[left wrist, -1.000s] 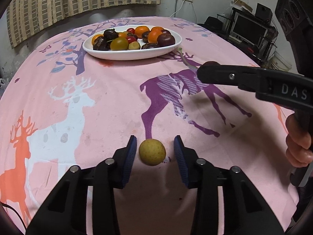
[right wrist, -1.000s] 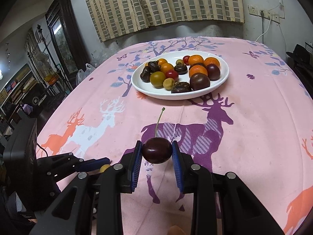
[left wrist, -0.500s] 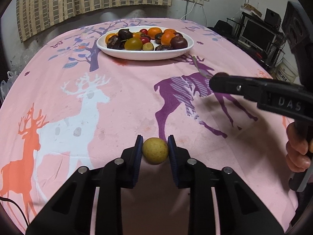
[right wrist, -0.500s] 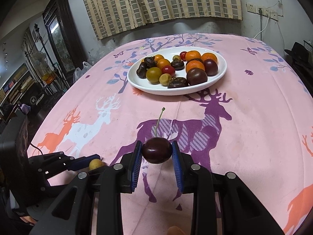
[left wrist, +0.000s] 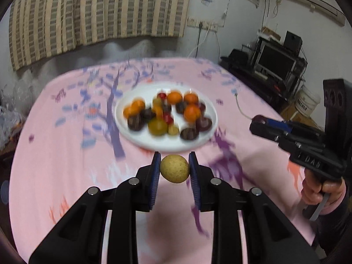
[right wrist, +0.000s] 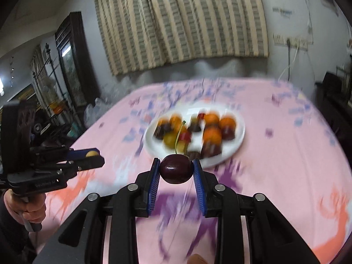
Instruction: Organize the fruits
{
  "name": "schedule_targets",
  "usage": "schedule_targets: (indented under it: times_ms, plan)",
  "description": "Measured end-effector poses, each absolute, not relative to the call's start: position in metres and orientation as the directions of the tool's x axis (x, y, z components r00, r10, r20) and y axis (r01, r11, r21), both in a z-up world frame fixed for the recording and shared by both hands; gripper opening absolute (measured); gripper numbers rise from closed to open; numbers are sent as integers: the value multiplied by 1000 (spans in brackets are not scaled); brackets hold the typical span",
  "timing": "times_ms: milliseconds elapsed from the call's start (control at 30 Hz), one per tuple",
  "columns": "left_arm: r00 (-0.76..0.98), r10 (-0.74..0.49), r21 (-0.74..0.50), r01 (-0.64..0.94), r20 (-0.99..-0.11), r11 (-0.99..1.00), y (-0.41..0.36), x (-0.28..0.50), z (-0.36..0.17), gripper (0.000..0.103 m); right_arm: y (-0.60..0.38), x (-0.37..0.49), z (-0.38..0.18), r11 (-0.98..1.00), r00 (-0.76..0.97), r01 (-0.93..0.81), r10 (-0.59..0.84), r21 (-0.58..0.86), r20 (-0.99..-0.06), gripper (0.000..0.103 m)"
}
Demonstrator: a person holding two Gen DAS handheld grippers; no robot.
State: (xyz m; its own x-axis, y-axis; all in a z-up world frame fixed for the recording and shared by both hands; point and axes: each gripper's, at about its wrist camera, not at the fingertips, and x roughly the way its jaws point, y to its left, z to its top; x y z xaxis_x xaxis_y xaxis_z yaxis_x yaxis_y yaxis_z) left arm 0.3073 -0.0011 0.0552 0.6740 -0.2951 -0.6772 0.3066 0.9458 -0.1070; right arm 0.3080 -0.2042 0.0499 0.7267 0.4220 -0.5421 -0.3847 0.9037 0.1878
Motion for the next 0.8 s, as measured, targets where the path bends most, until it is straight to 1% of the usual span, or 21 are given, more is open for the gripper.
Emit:
schedule_targets:
  times_ms: [67, 133, 200, 300, 333, 367, 400, 433, 467, 533, 567, 667, 733, 800]
  plan:
    - [684, -296, -119, 295, -667, 948, -6, 340, 62, 25, -199, 342, 50, 915, 736, -368, 396, 166, -550, 30]
    - [675, -293, -137, 275, -677, 952, -14, 381, 58, 25, -193, 378, 39, 923, 730, -356, 371, 145, -574, 30]
    - [670, -264, -121, 253, -693, 960, -21, 413, 47, 25, -190, 406, 24, 924, 704, -351, 369, 155, -607, 30]
    - [653, -224, -99, 223, -723, 970, -30, 450, 25, 26, -181, 428, 7, 926, 696, -358, 352, 122, -626, 31]
    - [653, -203, -88, 206, -729, 975, -30, 459, 19, 27, -178, 434, 0, 922, 688, -370, 352, 110, -635, 35]
    - [658, -173, -71, 179, -733, 981, -29, 463, 14, 42, -175, 433, -2, 923, 686, -370, 346, 102, -641, 61]
    - [661, -129, -49, 138, -739, 989, -26, 464, 11, 71, -176, 431, -4, 929, 690, -359, 331, 92, -644, 79]
    - [674, -98, -36, 106, -732, 994, -22, 461, 11, 83, -177, 426, -3, 933, 697, -349, 323, 91, -640, 96]
    - [692, -88, -29, 96, -716, 995, -20, 456, 13, 95, -179, 421, -2, 933, 699, -347, 325, 95, -637, 96]
    - [733, -59, 14, 93, -677, 996, -13, 435, 21, 96, -182, 404, 1, 931, 686, -352, 330, 101, -648, 99]
    - [737, -39, 38, 88, -675, 995, -11, 426, 24, 98, -183, 394, 3, 931, 687, -354, 324, 91, -650, 99]
    - [740, -28, 69, 100, -672, 993, -2, 390, 30, 98, -180, 359, 9, 937, 700, -350, 274, 17, -659, 99]
    - [746, 2, 105, 91, -666, 990, 3, 359, 33, 98, -178, 331, 13, 936, 715, -350, 251, -24, -653, 99]
    - [754, 25, 124, 76, -657, 989, 7, 328, 36, 98, -181, 309, 17, 933, 715, -360, 263, -19, -648, 99]
